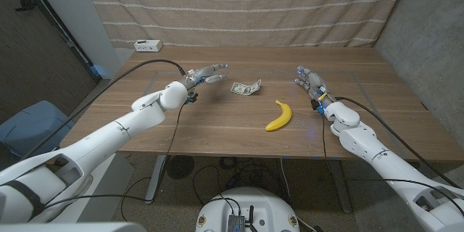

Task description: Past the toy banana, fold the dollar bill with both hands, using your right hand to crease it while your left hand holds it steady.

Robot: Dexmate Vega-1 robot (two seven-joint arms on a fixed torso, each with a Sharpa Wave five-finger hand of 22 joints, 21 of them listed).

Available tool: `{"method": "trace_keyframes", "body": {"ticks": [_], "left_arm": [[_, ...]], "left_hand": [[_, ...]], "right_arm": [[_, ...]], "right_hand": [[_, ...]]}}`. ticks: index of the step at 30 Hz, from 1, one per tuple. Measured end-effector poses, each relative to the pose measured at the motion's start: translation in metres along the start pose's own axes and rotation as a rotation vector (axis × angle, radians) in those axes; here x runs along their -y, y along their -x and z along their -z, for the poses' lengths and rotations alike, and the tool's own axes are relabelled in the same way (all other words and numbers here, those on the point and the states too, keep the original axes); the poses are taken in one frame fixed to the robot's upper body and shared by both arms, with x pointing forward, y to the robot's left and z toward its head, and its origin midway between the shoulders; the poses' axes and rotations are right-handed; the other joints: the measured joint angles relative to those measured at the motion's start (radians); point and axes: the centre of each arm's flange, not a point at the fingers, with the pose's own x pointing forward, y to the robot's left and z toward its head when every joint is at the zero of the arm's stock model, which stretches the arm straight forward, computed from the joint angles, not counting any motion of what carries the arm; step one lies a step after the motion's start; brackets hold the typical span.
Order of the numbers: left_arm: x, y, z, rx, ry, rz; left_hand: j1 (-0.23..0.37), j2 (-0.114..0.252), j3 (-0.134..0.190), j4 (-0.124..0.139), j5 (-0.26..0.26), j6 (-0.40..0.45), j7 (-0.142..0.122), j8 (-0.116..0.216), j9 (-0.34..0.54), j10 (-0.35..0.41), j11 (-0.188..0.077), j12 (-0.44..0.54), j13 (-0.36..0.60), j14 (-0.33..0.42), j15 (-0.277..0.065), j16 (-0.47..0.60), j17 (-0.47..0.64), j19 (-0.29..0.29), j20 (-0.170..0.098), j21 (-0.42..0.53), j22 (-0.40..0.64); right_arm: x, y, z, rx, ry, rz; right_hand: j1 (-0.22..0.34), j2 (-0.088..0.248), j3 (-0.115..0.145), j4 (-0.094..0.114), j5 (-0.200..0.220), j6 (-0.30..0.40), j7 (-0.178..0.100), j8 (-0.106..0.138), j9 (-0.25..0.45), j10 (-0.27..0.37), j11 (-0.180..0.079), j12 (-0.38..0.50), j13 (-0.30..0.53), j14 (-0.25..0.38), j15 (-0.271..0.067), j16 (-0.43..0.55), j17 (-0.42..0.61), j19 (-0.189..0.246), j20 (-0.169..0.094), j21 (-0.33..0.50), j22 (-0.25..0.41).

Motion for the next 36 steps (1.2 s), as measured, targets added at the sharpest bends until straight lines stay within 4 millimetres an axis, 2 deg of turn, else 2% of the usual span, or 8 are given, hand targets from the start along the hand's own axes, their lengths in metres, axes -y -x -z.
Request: {"method": "trace_keyframes", "body": {"ticks": [5,8,18,29,36], "left_arm": [[0.002,-0.002,-0.004,0.0,-0.043,0.023],[0.003,-0.004,-0.007,0.001,-0.069,0.035],[0.009,-0.008,-0.015,-0.002,-0.143,0.082],[0.016,-0.015,-0.024,-0.003,-0.212,0.133],[0.021,-0.019,-0.029,-0.006,-0.239,0.164]], "left_hand": [[0.0,0.0,0.0,0.0,0.0,-0.005,-0.005,0.0,-0.003,-0.001,-0.001,0.0,-0.003,0.0,0.0,0.0,0.0,-0.01,-0.001,-0.008,0.0],[0.0,0.0,0.0,0.0,0.0,-0.006,-0.005,0.0,-0.003,0.0,-0.011,0.0,-0.005,0.0,0.0,0.0,0.0,-0.019,0.001,-0.008,0.0],[-0.005,0.005,0.0,0.0,0.0,0.0,-0.011,0.005,-0.003,0.0,-0.011,0.0,-0.005,-0.005,0.005,-0.004,-0.005,-0.021,-0.001,-0.008,0.0],[-0.005,0.005,0.0,0.0,0.0,0.009,-0.002,0.009,-0.003,0.01,-0.021,0.0,-0.009,-0.016,0.005,-0.003,-0.004,-0.032,-0.004,-0.016,-0.003],[-0.018,0.0,-0.007,-0.001,-0.004,0.015,-0.007,0.009,-0.003,0.01,-0.021,0.0,-0.014,-0.026,0.004,-0.003,-0.004,-0.04,-0.006,-0.017,-0.003]], "right_arm": [[0.0,0.001,0.0,0.0,-0.002,0.0],[0.0,0.001,0.001,0.0,-0.003,0.0],[0.001,0.001,0.001,0.0,-0.003,-0.002],[0.0,0.002,0.0,-0.003,0.016,-0.011],[-0.004,0.002,-0.002,-0.008,0.04,-0.027]], "right_hand": [[0.0,0.0,0.0,0.0,0.0,0.0,0.0,0.0,0.005,0.004,-0.004,0.0,0.0,0.004,0.004,0.0,0.0,0.0,0.0,0.0,0.0],[0.0,0.0,0.0,0.0,0.0,0.0,0.0,0.0,0.005,0.004,-0.004,0.0,0.0,0.004,0.004,0.0,0.0,0.0,0.0,0.0,0.0],[0.0,0.0,0.0,0.0,0.0,0.0,0.0,0.0,0.005,0.004,-0.004,0.0,0.0,0.004,0.004,0.0,0.0,0.0,0.0,0.0,0.0],[0.004,-0.004,0.0,0.0,0.0,0.004,0.004,0.0,0.005,0.004,-0.003,0.0,0.0,0.003,0.004,0.0,0.0,0.004,0.004,0.0,0.0],[0.004,-0.004,0.0,0.0,0.0,0.004,0.004,0.0,0.005,0.007,0.0,0.0,0.0,0.003,0.003,0.0,0.0,0.004,0.004,0.0,0.0]]}}
